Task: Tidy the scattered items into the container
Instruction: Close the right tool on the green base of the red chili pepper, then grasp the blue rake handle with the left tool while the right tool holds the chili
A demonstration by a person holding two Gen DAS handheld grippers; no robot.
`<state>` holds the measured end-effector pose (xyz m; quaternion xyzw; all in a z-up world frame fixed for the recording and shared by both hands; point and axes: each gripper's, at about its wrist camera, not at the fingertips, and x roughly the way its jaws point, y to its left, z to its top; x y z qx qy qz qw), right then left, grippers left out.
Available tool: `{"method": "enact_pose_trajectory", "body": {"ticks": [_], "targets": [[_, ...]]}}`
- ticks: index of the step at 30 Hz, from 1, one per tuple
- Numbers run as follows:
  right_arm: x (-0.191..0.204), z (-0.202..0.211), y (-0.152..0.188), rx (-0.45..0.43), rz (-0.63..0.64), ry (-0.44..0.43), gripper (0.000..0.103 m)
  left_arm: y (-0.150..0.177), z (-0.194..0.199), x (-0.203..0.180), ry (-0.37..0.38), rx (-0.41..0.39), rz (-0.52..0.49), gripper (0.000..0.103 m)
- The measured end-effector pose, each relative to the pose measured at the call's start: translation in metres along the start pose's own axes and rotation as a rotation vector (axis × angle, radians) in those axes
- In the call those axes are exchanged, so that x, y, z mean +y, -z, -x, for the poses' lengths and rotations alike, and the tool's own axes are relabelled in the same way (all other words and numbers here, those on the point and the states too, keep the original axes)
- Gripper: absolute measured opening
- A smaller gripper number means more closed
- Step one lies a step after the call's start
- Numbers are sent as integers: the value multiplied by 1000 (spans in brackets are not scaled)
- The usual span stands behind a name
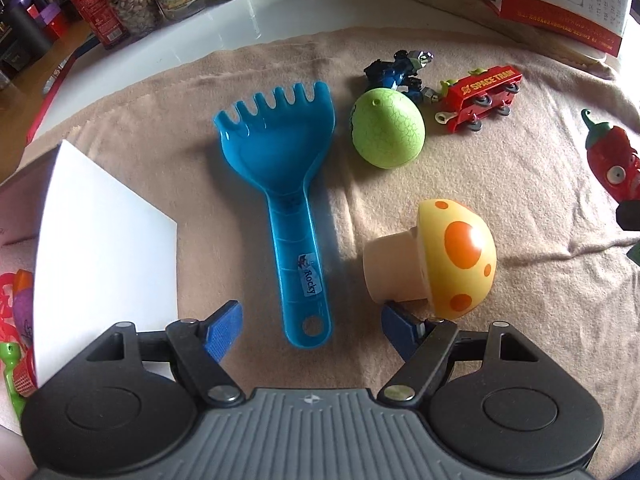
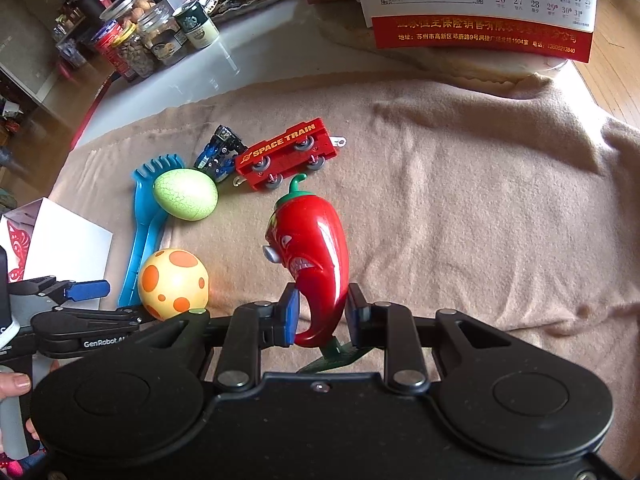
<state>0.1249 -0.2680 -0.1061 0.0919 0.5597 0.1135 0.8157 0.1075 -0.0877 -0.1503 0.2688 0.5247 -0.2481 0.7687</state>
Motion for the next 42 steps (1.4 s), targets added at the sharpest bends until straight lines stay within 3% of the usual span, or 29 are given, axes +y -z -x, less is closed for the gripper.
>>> {"method": "enact_pose_trajectory", "body": {"ticks": [7,12,18,24,27,31,34,36,38,42], "targets": [[4,0,3,9,13,-14,26,-7,-15,6,50,-9,24,64],[4,-2,2,14,15,-11,26,-2,-11,9,126,-23,51,32],[4,-3,1,15,12,-8,26,9,-2,1,141,-19,23,29],[5,-2,1,15,17,-13,26,18,21,7,149,-63,16,26],[7,-4,1,32,25,-12,26,22,27,10,149,-40,-3,26],[10,-13,4,67,41,-1,26,36,17,4,178,50,-72,27],[12,-16,5,77,55,4,26,38,14,1,169,42,-99,31],[14,-17,5,76,59,4,26,30,15,-1,120,2,-93,53],[15,-17,6,77,60,1,26,20,16,-2,92,-43,-77,61],[14,-17,7,81,65,-3,26,4,8,-9,99,-37,-55,61]]}}
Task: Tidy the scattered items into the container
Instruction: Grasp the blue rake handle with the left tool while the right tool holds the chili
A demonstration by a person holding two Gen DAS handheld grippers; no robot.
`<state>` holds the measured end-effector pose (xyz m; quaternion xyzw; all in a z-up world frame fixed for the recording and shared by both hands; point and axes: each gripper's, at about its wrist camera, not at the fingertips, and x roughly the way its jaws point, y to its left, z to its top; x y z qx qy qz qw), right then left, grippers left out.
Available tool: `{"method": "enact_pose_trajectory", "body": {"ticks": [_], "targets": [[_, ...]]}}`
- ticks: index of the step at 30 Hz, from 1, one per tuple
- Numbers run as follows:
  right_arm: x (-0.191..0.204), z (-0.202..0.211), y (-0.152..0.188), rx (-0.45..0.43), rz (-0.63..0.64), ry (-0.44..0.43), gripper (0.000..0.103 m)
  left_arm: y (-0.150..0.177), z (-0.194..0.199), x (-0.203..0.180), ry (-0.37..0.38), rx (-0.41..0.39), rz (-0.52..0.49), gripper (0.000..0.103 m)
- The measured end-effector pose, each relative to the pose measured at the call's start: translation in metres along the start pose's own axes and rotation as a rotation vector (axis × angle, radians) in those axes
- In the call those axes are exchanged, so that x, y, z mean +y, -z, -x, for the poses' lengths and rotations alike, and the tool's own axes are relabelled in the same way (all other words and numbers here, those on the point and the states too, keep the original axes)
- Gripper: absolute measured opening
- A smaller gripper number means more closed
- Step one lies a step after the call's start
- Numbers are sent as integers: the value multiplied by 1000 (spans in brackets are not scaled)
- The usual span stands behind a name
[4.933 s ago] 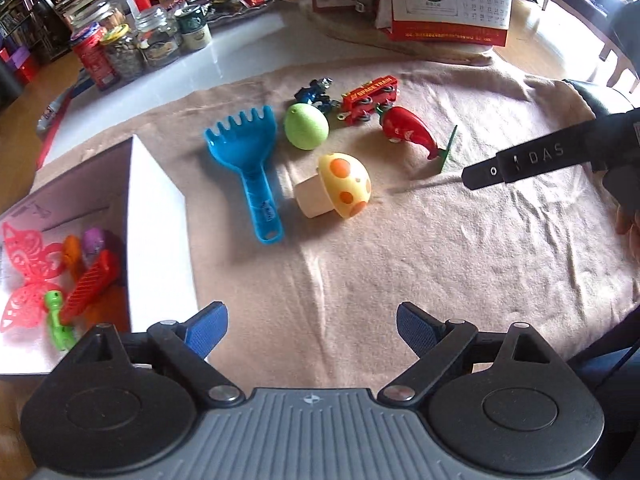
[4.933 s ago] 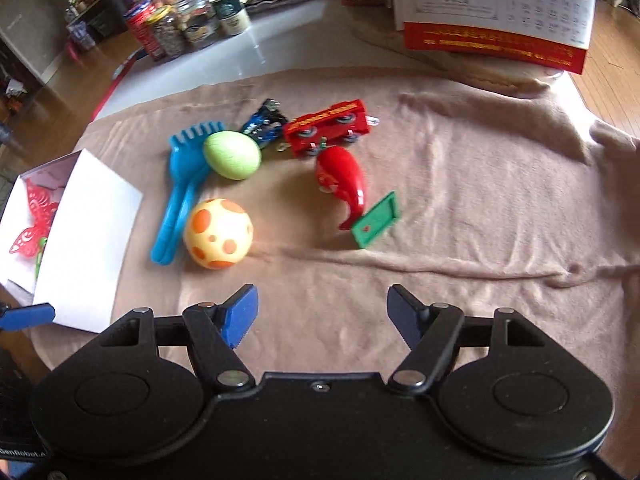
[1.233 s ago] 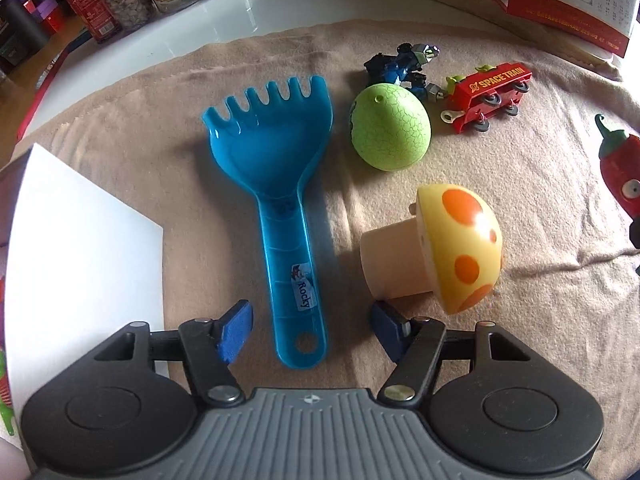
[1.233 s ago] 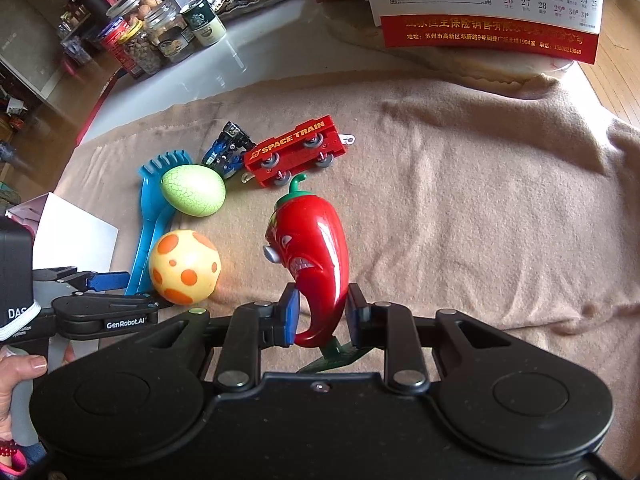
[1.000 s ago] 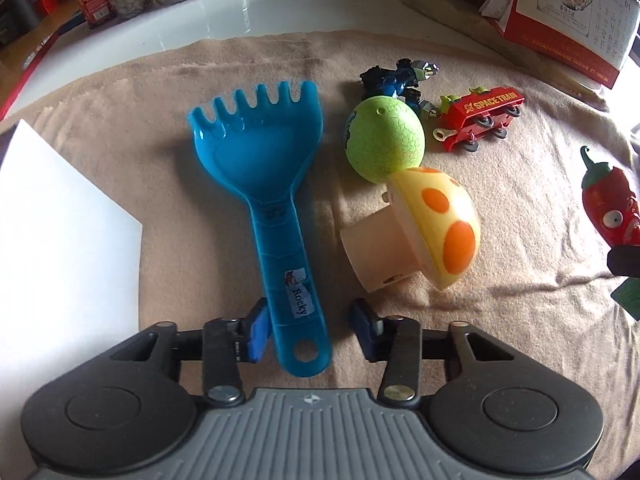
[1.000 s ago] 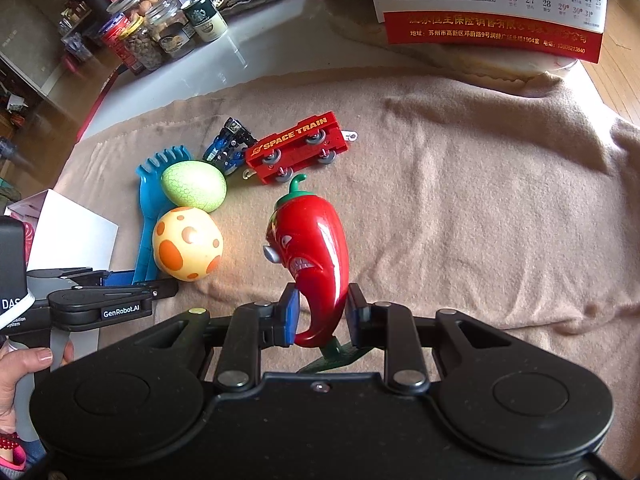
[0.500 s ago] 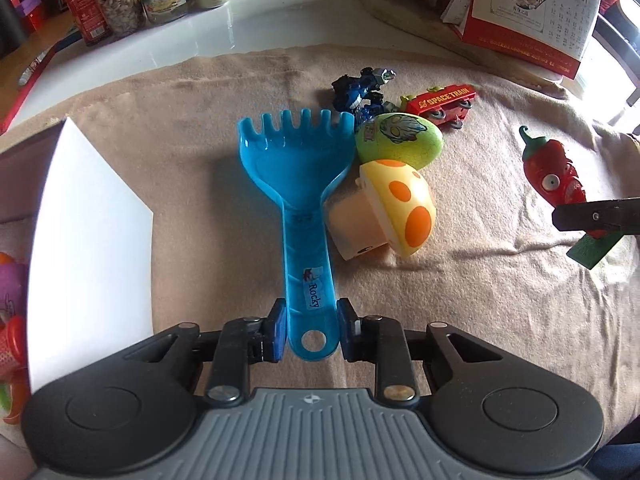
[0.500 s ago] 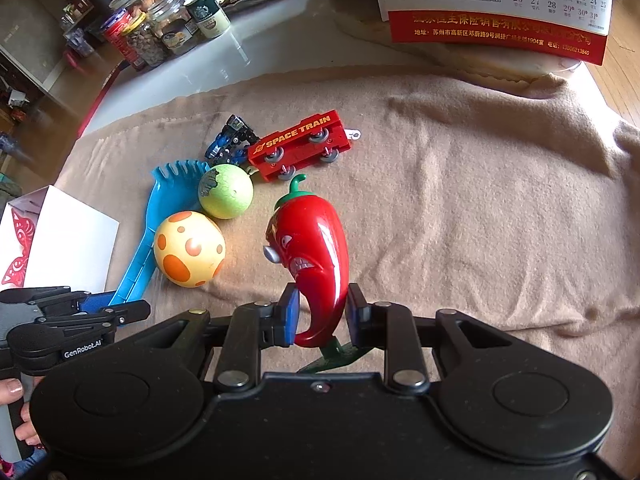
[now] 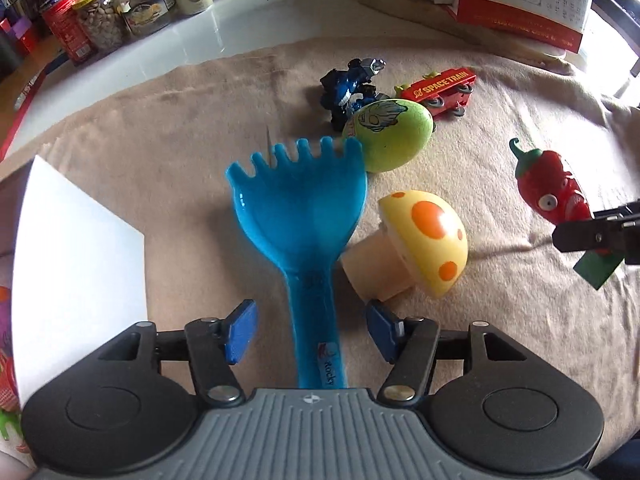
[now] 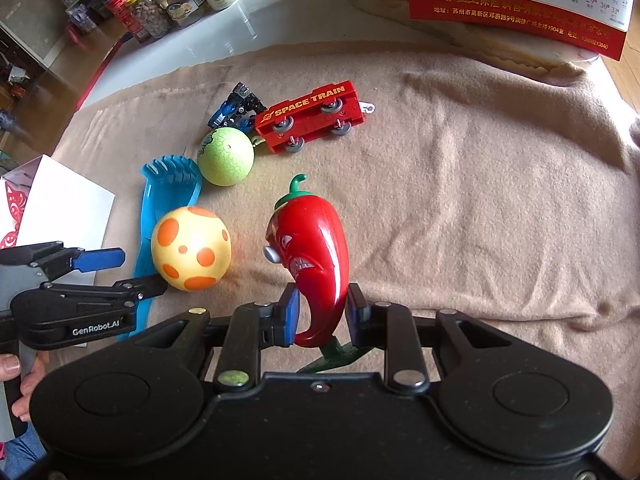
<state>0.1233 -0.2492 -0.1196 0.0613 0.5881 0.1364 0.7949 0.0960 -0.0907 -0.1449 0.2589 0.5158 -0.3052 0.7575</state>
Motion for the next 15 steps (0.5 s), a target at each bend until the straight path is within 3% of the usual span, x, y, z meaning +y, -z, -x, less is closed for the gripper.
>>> {"method": "enact_pose_trajectory", "body": {"ticks": [2,3,4,5,15], "targets": [[-3,1,0,-2,-5,-1,26,0,-8,-3,-5,24,7,55],[-4,2,0,-3,-8,-2,26,2,-13,-4,-2,41,9,42],[-6,2,0,-4,-11,-3,26,3,-14,-3,7,33,23,40],[-8,3,0,-7,-16,-3,26,4,-14,-3,11,28,34,31],[-9,10,-1,-28,-21,-8,26,11,21,3,26,-48,46,24]]}}
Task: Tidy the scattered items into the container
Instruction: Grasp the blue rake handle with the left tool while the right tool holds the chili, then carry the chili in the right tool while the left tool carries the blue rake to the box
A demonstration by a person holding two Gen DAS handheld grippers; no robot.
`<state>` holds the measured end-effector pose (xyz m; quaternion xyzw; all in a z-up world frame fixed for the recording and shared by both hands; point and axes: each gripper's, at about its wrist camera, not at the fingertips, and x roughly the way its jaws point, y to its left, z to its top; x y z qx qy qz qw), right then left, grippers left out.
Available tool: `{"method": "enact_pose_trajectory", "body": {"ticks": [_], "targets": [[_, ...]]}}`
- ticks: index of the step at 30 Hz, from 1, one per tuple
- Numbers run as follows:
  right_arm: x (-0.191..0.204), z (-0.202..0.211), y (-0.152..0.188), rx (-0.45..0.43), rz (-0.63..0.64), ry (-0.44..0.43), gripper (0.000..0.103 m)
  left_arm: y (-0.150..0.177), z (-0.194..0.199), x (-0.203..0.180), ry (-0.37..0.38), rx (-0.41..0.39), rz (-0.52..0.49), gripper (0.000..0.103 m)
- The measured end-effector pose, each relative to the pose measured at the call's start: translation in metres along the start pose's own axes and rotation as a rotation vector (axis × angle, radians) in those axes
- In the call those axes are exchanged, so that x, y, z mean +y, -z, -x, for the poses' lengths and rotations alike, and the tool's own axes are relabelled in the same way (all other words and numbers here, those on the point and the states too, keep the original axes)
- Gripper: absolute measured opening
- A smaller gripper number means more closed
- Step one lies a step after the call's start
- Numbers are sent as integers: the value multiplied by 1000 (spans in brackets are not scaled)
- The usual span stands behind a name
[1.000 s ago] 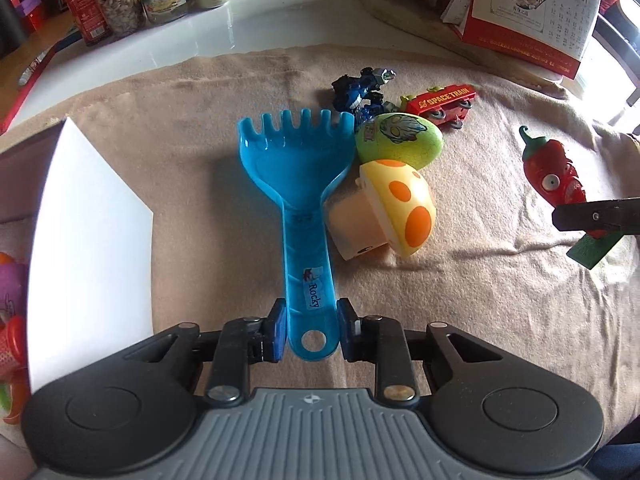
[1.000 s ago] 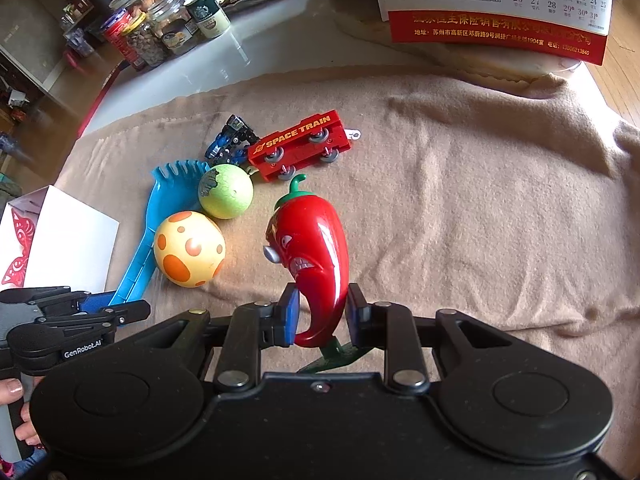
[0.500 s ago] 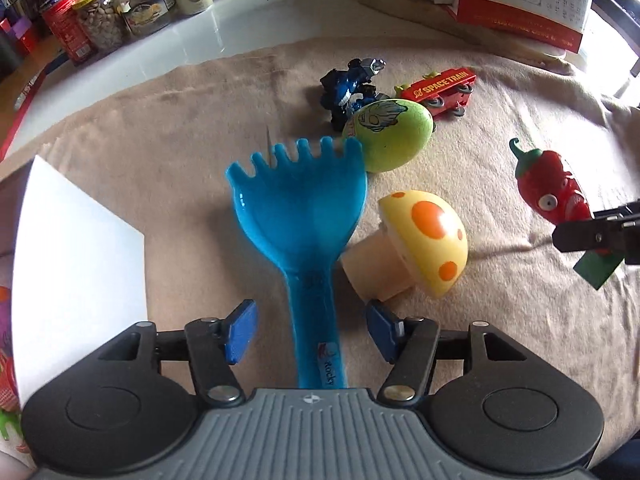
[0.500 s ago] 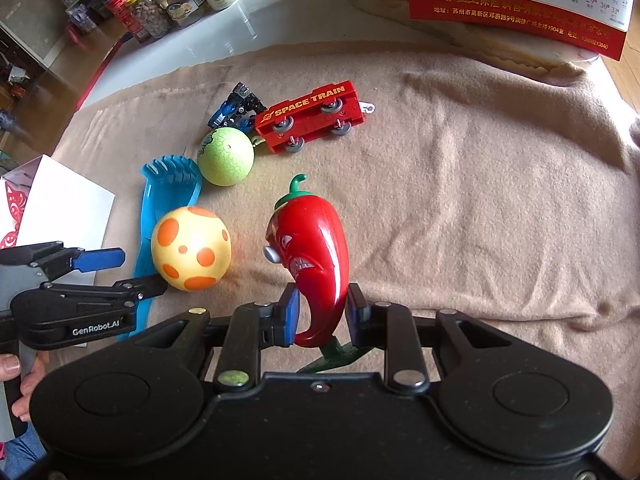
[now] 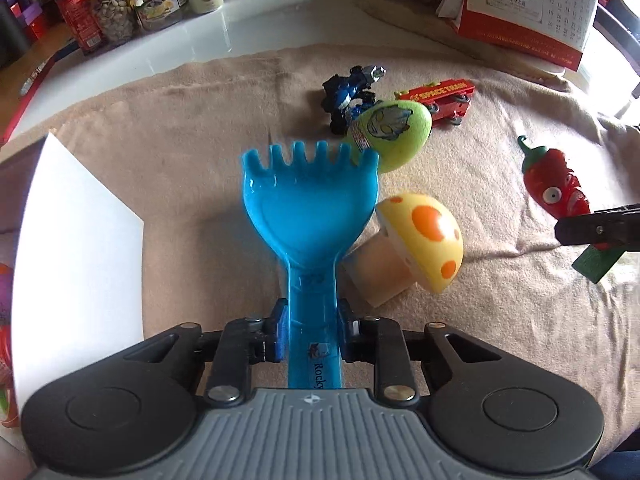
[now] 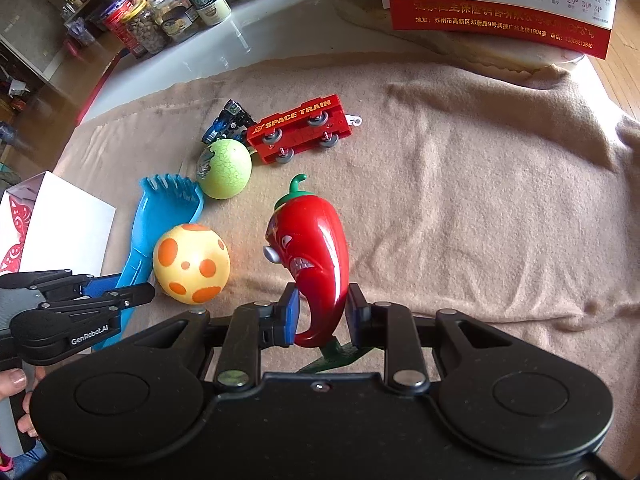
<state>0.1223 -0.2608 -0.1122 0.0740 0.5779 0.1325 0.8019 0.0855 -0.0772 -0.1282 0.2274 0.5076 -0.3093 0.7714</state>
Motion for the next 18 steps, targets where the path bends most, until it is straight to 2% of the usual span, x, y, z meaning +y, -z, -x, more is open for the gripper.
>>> {"method": "enact_pose_trajectory", "body": {"ticks": [4,18], "targets": [[5,-1,1,2,14,5,26,0,14,2,7,-18,5,24],[23,3,2,-16,52,-13,26,16,52,0,-39,-36,-15,24]]}}
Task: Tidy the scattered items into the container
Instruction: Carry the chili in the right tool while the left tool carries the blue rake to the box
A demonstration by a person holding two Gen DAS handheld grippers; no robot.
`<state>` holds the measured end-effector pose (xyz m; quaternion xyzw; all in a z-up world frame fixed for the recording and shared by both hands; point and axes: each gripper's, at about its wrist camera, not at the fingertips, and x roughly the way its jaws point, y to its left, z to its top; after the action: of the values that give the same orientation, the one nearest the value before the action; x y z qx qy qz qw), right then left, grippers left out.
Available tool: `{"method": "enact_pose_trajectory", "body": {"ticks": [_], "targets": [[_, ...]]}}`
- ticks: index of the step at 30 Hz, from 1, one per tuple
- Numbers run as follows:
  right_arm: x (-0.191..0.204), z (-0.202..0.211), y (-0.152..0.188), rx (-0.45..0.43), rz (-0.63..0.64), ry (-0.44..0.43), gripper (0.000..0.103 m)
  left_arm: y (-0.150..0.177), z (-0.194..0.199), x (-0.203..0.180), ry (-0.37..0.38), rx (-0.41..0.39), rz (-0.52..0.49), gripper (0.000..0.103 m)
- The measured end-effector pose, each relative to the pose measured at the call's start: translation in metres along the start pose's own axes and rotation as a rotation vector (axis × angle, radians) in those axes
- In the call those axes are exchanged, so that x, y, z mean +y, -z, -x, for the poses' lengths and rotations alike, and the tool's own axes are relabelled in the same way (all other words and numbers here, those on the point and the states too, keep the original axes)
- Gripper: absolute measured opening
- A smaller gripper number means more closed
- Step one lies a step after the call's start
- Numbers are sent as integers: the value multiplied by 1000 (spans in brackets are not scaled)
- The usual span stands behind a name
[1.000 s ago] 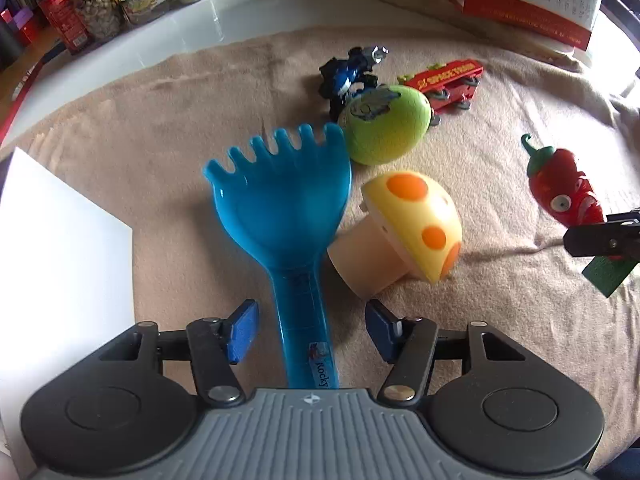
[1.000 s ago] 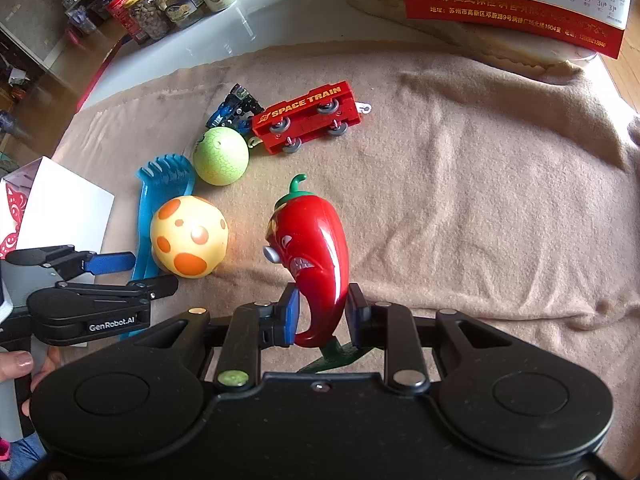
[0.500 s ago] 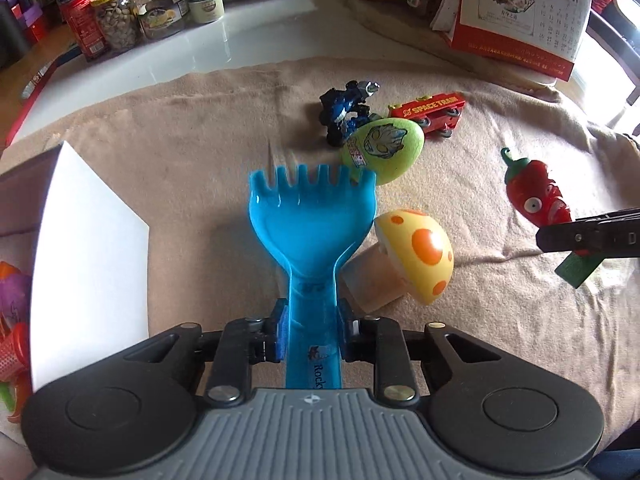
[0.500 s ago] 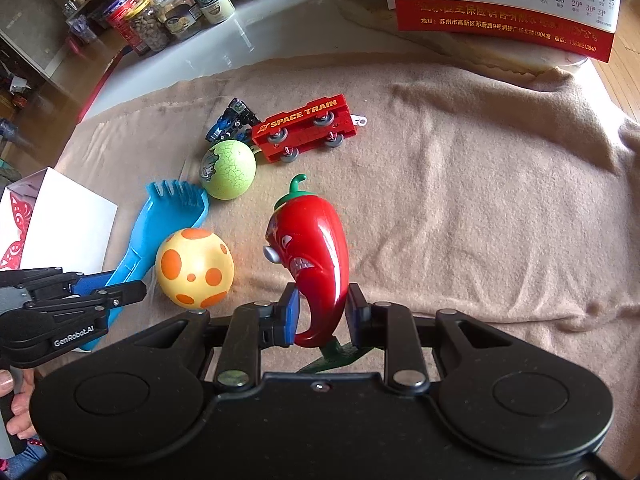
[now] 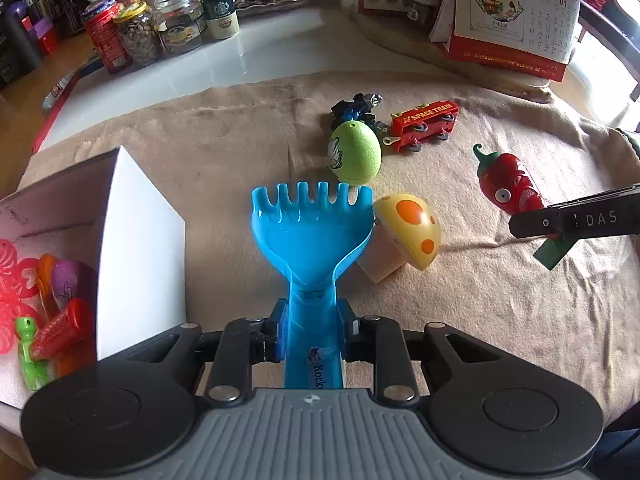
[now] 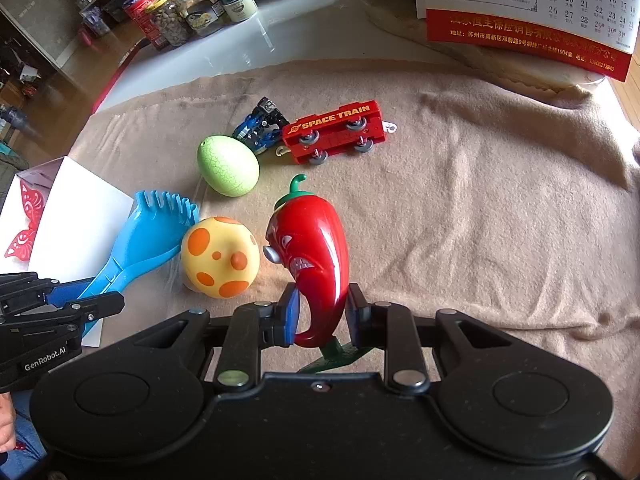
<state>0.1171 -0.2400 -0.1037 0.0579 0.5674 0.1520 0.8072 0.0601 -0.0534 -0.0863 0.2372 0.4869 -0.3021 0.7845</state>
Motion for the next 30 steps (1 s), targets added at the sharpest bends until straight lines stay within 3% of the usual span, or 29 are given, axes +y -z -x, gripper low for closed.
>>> {"method": "enact_pose_trajectory", "body": {"ticks": [12,16,24,30], "targets": [[20,28,3,-78,9,-76,26,8,43,-12,-1,-52,-37,24],[27,31,6,-78,23,-63,26,15,65,-11,-19,-65,-64,24],[38,37,13,-54,11,-72,26,30,117,15,-63,-96,-69,24],[74,54,6,-66,86,-62,26,42,146,50,-107,-101,-42,24]]}}
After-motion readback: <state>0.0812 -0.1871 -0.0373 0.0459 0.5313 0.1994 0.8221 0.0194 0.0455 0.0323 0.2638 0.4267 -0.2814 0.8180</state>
